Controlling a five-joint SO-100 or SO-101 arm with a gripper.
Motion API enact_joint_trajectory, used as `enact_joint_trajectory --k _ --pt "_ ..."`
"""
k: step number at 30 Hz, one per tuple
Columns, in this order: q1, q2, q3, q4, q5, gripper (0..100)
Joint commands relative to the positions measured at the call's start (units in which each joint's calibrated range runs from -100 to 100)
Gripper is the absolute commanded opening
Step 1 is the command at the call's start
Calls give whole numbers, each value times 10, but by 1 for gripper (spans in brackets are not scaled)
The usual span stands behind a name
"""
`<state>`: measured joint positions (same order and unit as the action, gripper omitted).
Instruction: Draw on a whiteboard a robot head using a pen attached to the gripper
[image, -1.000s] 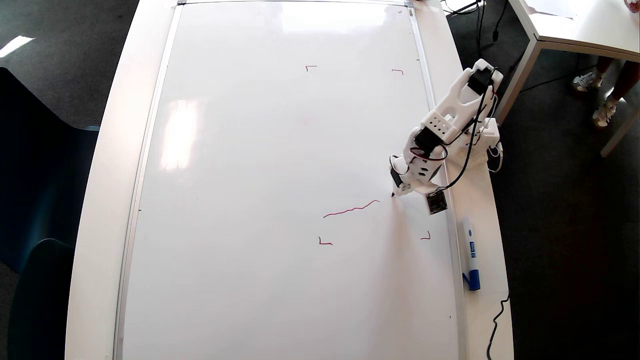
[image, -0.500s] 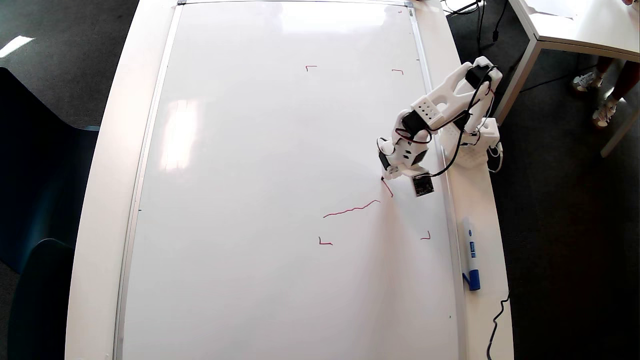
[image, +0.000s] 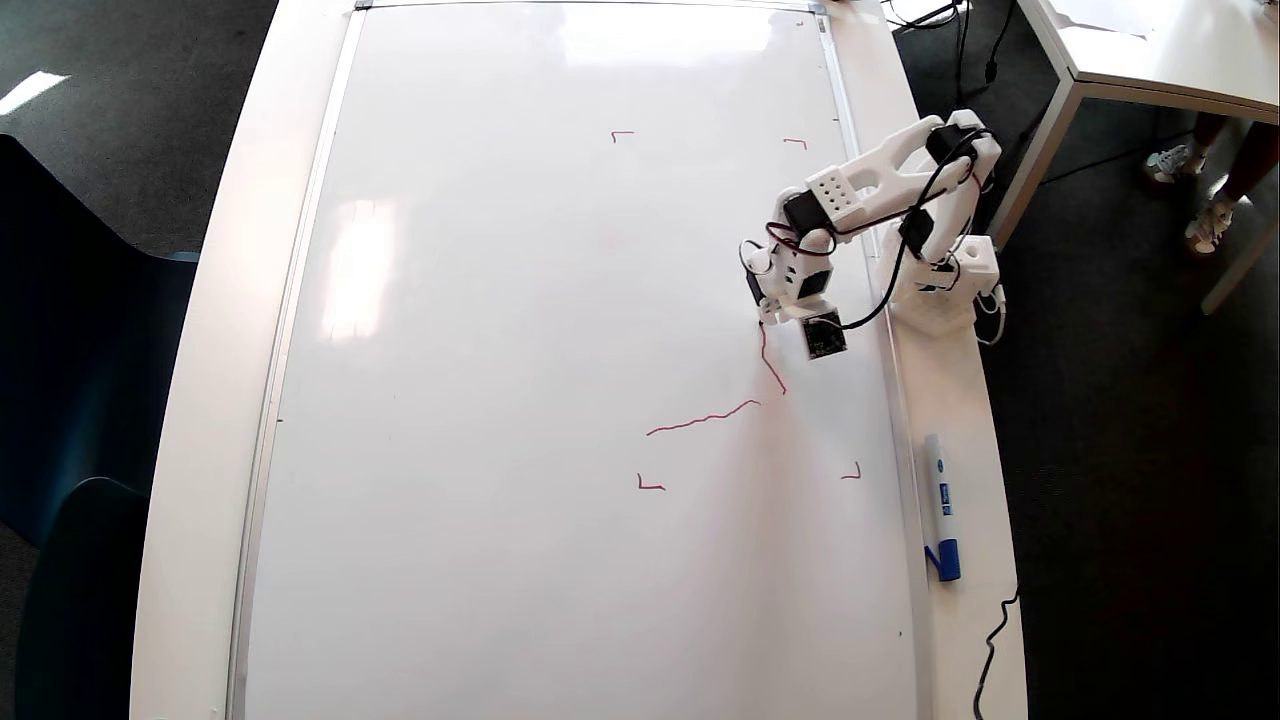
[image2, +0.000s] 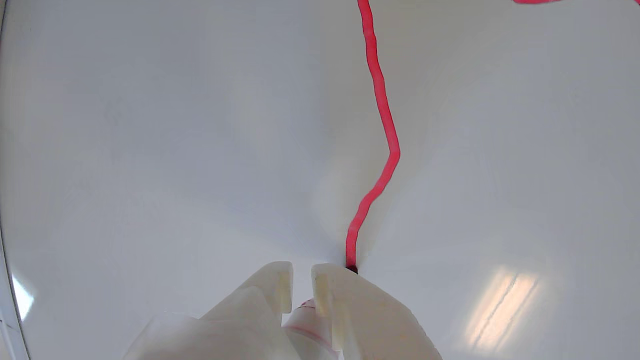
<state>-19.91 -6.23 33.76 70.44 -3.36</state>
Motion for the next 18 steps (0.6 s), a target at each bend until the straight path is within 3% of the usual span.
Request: enact_joint_trajectory --k 1,18 --pt "37 -8 17 8 14 1" --pt "239 -8 35 12 111 1"
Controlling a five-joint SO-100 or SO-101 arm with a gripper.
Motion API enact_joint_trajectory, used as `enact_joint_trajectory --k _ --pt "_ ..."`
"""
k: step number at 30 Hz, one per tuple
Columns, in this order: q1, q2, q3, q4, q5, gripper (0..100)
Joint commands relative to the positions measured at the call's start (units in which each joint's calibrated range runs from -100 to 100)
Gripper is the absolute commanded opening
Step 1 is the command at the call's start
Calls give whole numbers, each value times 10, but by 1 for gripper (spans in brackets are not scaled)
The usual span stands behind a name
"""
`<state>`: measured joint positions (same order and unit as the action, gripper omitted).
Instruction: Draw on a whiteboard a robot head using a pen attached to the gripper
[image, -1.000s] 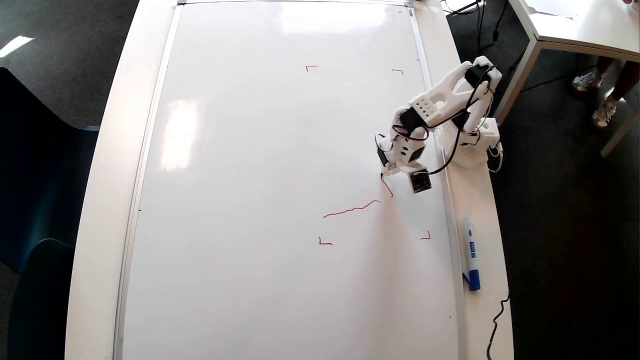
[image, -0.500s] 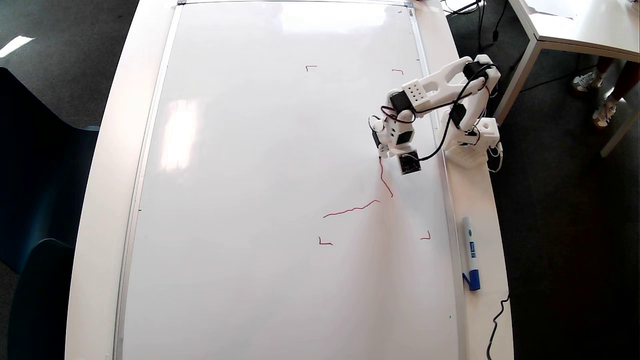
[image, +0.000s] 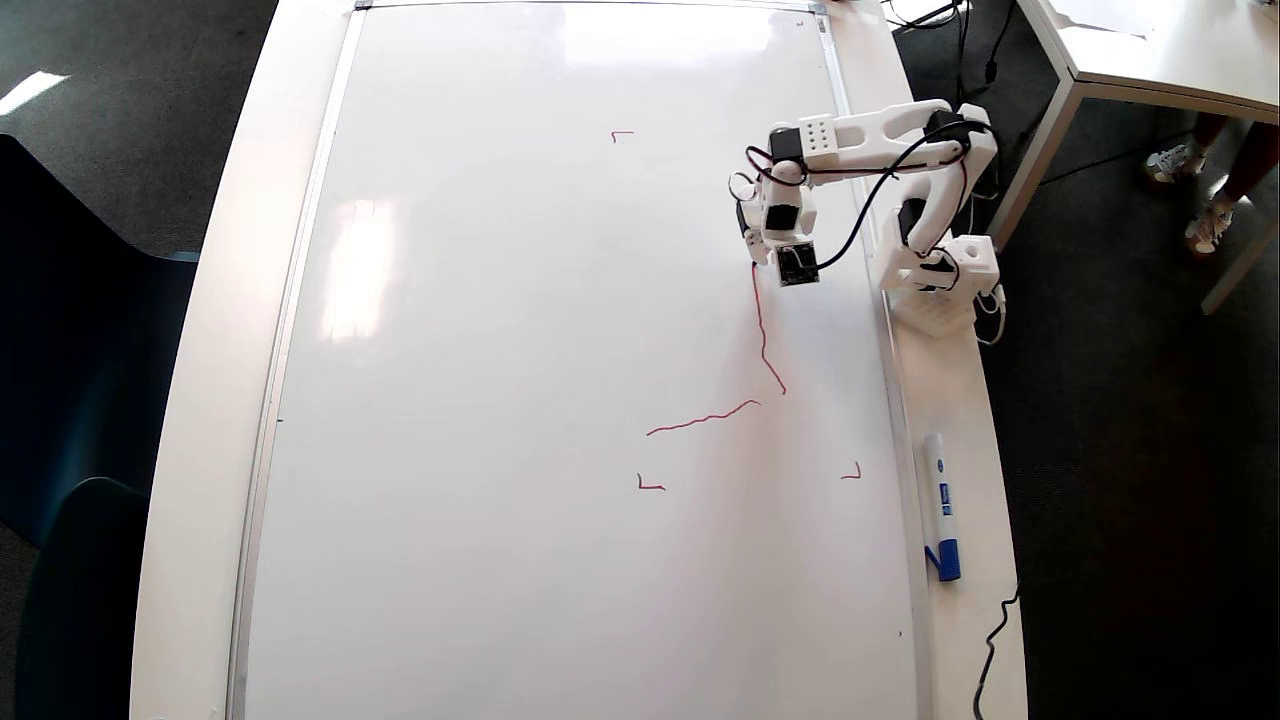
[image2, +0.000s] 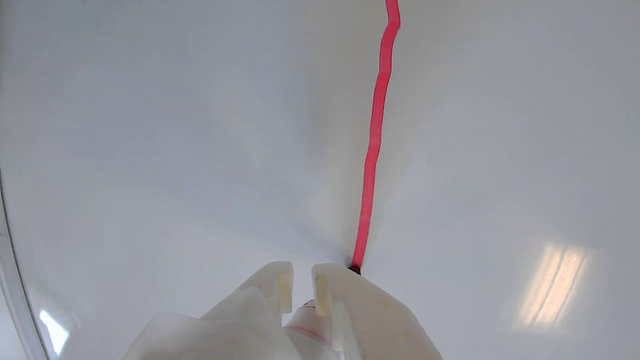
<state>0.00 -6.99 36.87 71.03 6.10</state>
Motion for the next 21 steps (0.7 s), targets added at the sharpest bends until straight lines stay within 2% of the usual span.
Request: enact_joint_trajectory --k 1,12,21 --pt "49 0 3 6 20 1" --pt "166 2 -4 6 76 1" --pt "203 9 -30 5 94 1"
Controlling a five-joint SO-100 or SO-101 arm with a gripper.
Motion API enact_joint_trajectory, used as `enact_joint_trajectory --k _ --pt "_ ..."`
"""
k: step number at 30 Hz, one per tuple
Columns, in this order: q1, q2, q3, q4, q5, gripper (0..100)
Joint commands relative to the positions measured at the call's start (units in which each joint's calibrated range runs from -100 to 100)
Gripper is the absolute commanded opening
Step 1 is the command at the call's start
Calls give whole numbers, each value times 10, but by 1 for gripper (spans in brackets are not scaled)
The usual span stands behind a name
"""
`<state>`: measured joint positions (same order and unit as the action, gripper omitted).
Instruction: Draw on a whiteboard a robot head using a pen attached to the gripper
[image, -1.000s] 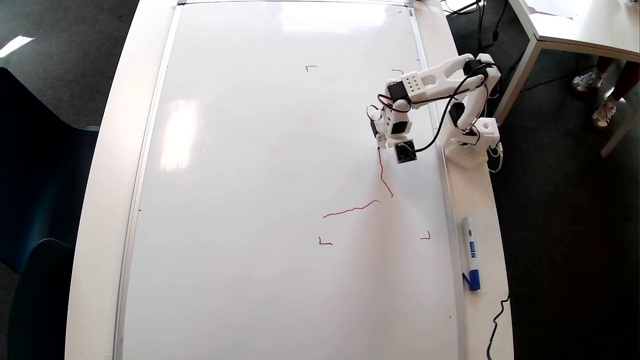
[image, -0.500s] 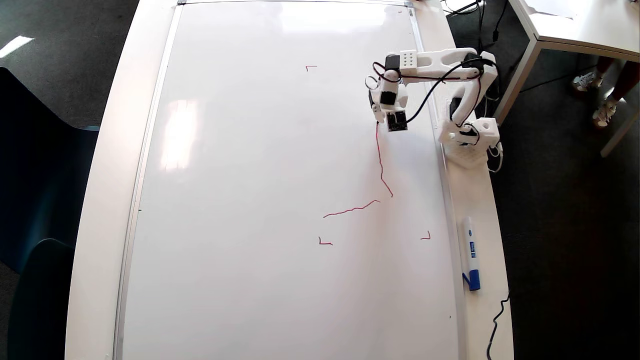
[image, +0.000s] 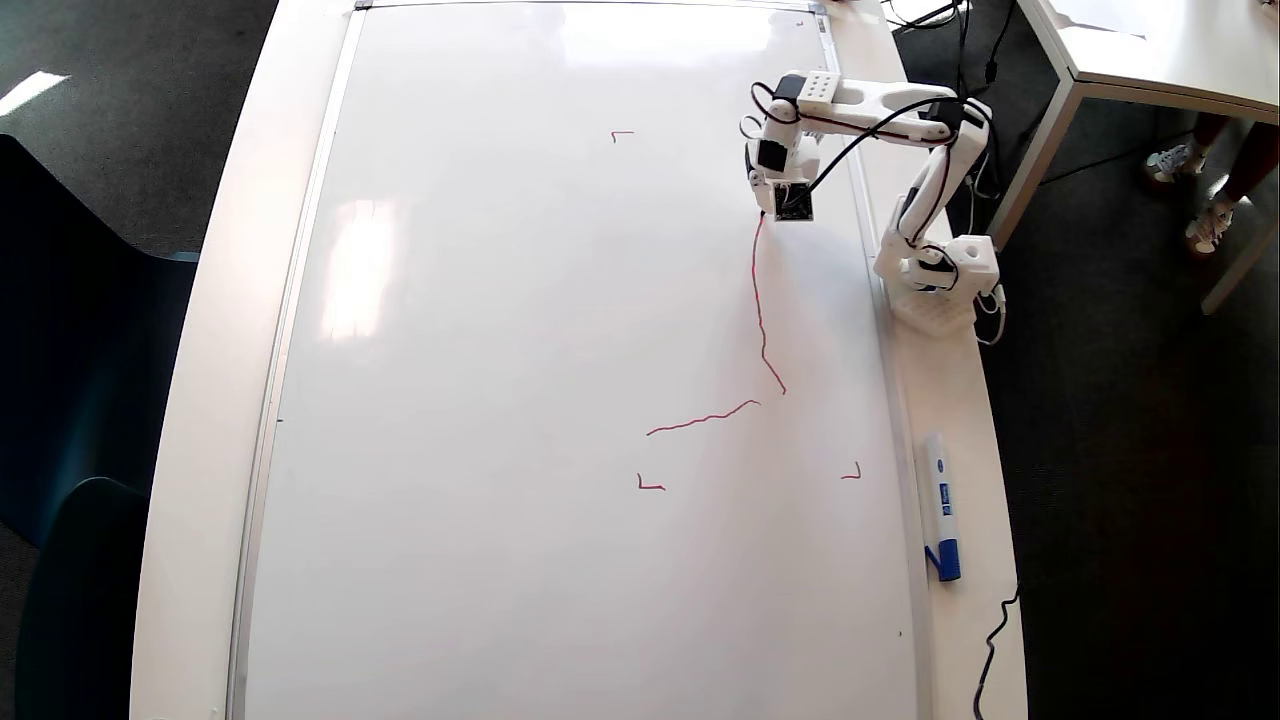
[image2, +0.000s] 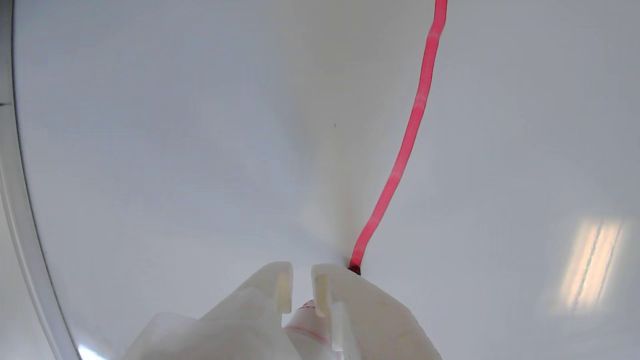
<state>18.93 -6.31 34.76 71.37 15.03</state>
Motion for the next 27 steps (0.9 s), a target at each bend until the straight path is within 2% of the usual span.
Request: enact_joint_trajectory --k 1,16,27 --pt "14 2 -9 1 5 1" --pt "-1 9 -18 -10 1 1" --pt "-19 145 -202 -12 -10 1"
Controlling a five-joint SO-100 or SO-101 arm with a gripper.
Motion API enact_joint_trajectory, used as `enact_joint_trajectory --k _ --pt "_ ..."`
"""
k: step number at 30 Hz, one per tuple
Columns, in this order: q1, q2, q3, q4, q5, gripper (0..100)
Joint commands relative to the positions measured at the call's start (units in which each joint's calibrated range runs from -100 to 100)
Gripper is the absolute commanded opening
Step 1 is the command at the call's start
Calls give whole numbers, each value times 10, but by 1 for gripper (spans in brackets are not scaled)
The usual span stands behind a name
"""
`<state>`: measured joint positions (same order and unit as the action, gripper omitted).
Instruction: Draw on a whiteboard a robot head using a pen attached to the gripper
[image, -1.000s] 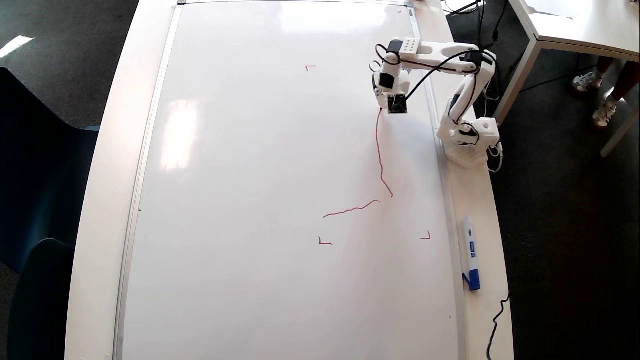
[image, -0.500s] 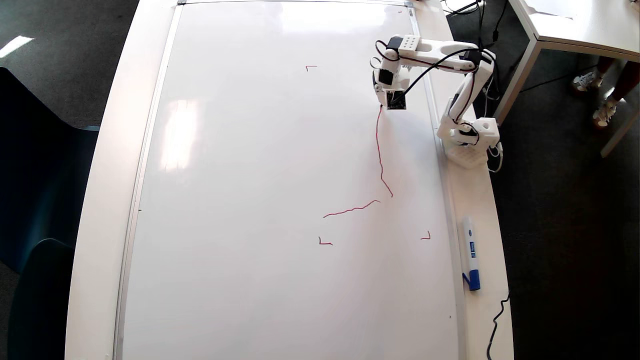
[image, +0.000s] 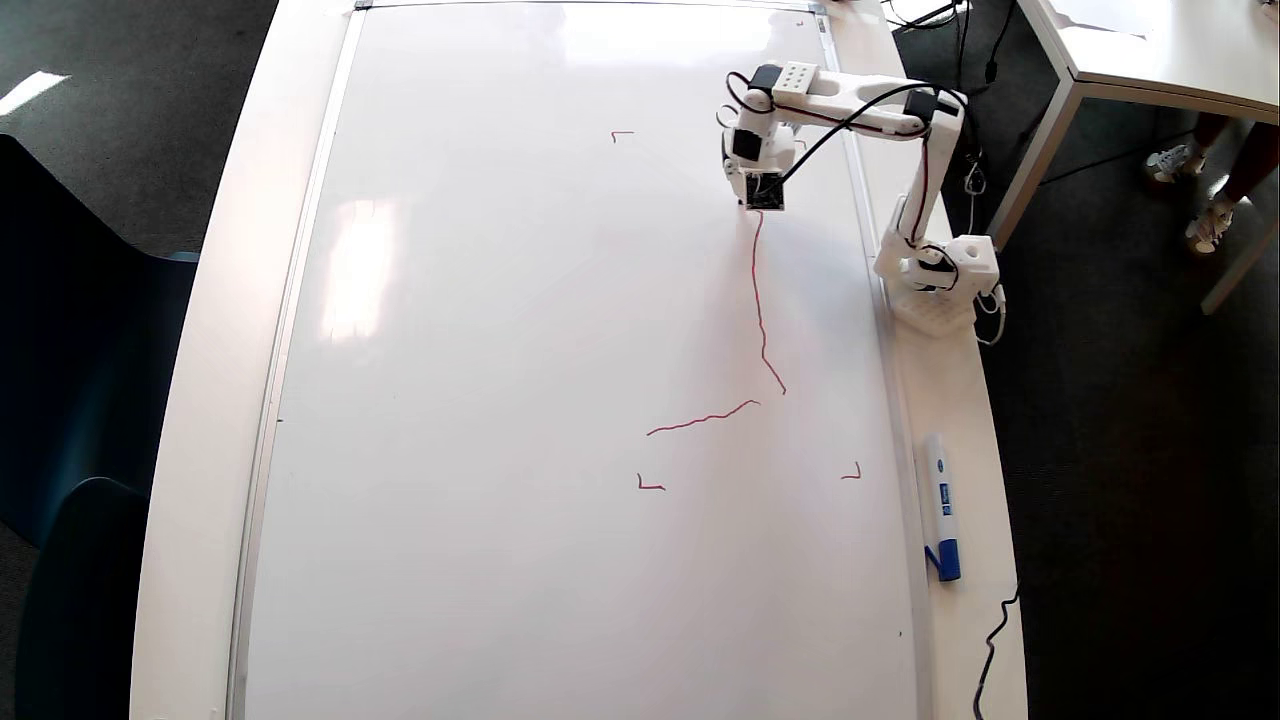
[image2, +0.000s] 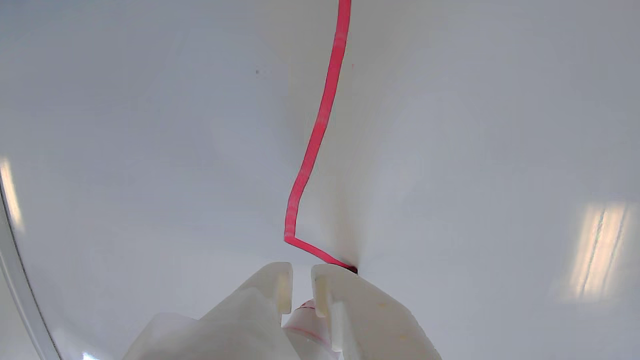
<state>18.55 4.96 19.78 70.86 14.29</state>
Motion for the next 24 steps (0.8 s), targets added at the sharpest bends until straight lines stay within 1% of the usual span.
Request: enact_joint_trajectory --k 1,6,12,16,24 --pt "-20 40 -65 -7 -3 1" --pt "-43 76 -140 -1 -3 1" --pt "-64 131 -226 3 -21 1" --pt "-75 172 -286 3 -24 1" --pt "-83 227 -364 4 -32 1"
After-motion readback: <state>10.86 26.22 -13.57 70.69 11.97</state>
